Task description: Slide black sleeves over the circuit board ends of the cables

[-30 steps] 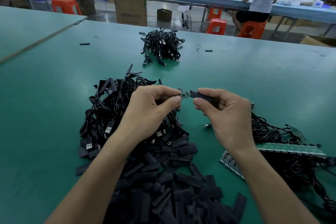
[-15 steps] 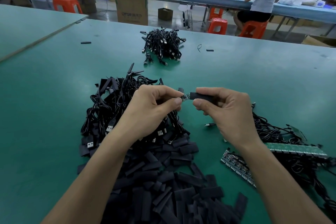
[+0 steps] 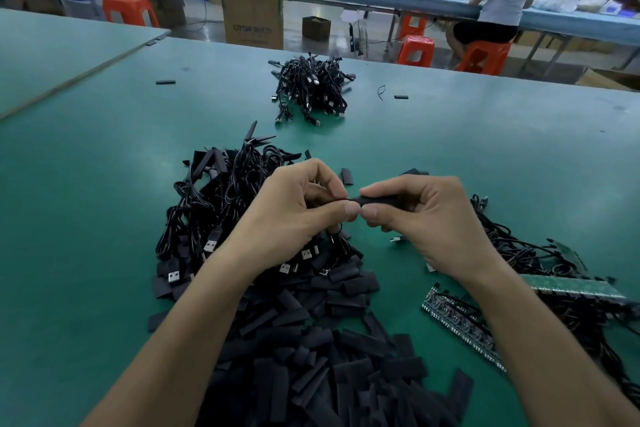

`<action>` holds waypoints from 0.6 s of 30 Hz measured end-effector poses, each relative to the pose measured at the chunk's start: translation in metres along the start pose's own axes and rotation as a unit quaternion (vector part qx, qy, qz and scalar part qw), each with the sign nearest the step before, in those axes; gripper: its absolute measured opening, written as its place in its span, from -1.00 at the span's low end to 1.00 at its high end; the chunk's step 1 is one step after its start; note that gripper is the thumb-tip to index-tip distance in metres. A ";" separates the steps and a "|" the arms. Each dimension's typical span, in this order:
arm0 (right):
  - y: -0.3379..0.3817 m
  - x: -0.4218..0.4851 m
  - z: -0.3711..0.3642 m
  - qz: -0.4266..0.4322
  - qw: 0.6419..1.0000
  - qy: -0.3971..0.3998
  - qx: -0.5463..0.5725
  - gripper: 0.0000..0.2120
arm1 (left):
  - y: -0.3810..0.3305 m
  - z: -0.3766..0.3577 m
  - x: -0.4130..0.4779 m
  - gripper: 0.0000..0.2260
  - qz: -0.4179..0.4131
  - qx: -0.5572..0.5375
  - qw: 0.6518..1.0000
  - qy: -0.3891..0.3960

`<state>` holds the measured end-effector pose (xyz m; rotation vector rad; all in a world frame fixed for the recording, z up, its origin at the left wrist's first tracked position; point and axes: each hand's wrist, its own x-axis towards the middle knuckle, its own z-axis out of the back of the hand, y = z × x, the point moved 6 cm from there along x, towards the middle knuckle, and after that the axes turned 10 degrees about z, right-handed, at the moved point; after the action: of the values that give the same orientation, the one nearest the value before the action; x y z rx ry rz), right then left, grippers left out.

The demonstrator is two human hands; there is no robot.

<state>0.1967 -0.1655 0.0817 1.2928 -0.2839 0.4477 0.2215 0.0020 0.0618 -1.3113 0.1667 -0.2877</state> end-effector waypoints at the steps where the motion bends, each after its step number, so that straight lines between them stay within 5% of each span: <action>1: -0.001 0.000 0.002 -0.001 1.000 -0.008 -0.008 -0.83 | 0.000 0.000 0.000 -0.83 0.003 0.002 1.000 -0.003; 18: -0.006 -0.004 0.001 -0.002 0.999 -0.035 0.018 -0.78 | 0.003 0.000 0.002 -0.90 0.016 0.014 1.000 0.003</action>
<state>0.1958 -0.1687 0.0749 1.3450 -0.3335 0.4050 0.2241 0.0024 0.0587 -1.2788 0.1878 -0.2670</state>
